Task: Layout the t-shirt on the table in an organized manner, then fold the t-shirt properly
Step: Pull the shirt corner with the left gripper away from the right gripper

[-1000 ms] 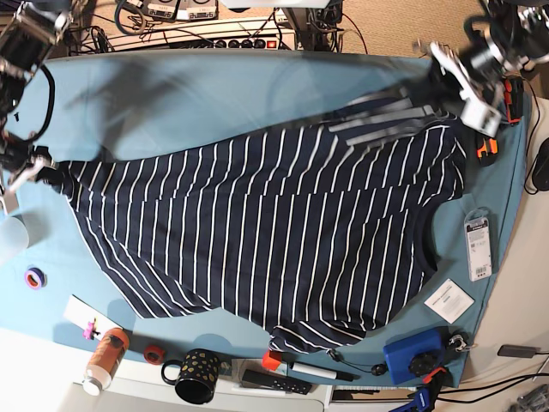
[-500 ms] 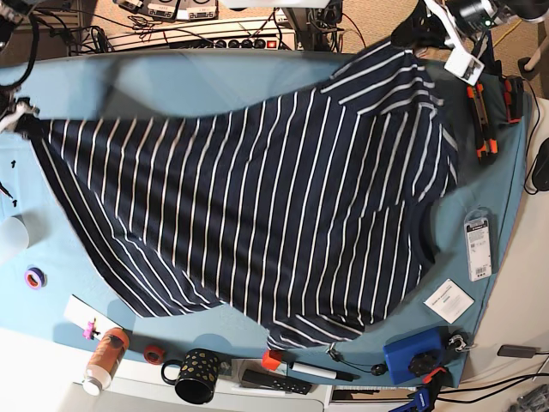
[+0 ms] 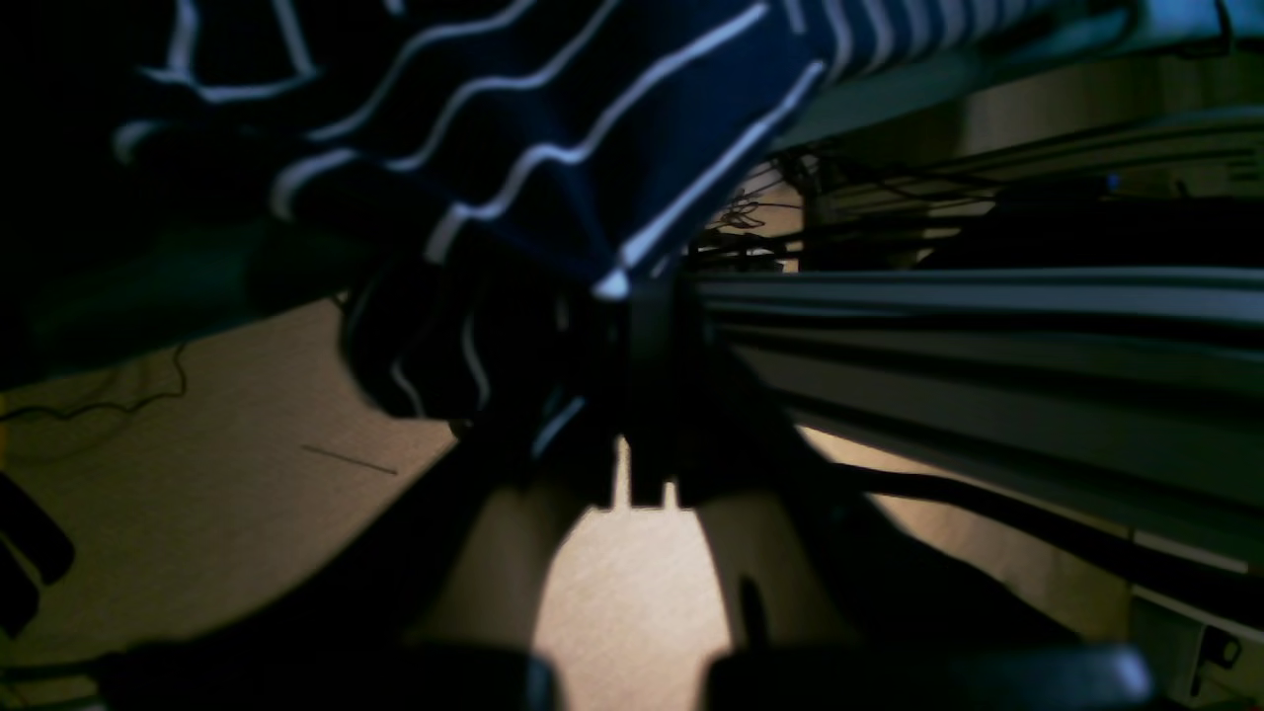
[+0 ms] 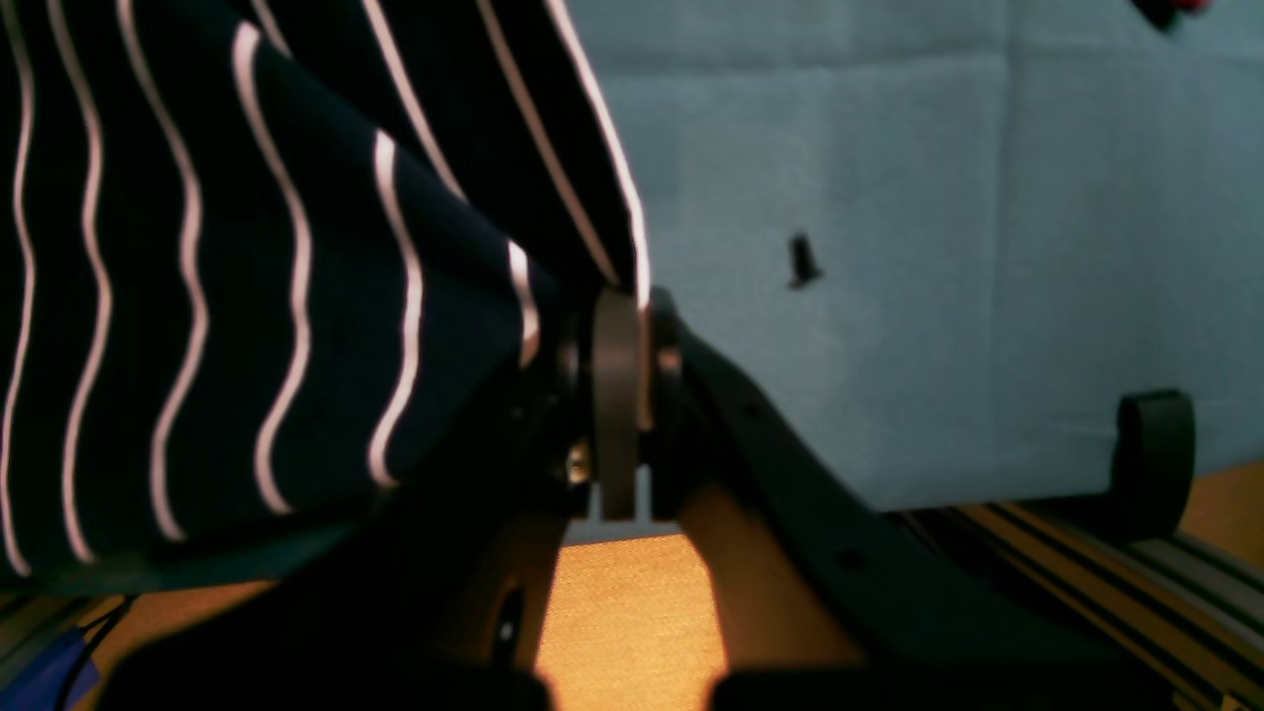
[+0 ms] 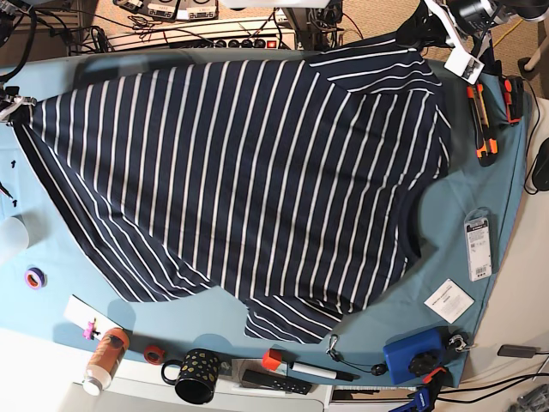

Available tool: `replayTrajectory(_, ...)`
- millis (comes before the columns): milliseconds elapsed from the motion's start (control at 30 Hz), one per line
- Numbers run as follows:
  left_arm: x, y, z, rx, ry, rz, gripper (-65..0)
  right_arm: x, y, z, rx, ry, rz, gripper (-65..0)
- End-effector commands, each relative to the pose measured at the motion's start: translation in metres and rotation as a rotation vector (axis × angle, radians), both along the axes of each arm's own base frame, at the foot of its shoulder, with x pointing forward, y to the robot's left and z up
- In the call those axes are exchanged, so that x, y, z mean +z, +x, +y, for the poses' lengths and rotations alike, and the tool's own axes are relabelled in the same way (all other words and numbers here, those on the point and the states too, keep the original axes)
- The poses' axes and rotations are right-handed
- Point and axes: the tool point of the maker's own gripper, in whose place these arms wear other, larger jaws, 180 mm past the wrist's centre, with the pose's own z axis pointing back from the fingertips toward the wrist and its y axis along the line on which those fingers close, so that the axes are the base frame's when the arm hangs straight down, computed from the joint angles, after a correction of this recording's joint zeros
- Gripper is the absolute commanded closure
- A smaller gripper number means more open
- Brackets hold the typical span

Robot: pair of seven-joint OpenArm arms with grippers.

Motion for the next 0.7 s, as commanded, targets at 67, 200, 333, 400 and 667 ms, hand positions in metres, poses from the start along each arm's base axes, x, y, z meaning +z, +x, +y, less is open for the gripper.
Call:
replayTrajectory(67,0.003,-0.01,-0.001,-0.005,-0.007,0.021,0.0,0.016,0.007,-0.008,0.011,-0.042,-0.027,0.0)
replayTrajectory(200,0.003,-0.014,-0.003,-0.004,-0.019,0.033,0.0,0.017,0.008,-0.008,0.012,-0.042,-0.03,0.0)
replayTrajectory(333,0.015,0.001,-0.008,0.027,-0.081,-0.045,0.0,0.017,0.009,-0.007,0.013,-0.04,-0.037,0.0)
replayTrajectory(400,0.02,0.012,-0.008,0.035,-0.087,-0.1,0.0,0.018,0.012,-0.006,0.014,-0.037,-0.06,0.0)
replayTrajectory(667,0.035,0.057,-0.001,0.063,-0.052,-0.273,0.0,0.008,0.017,-0.001,-0.023,-0.029,-0.155,0.0)
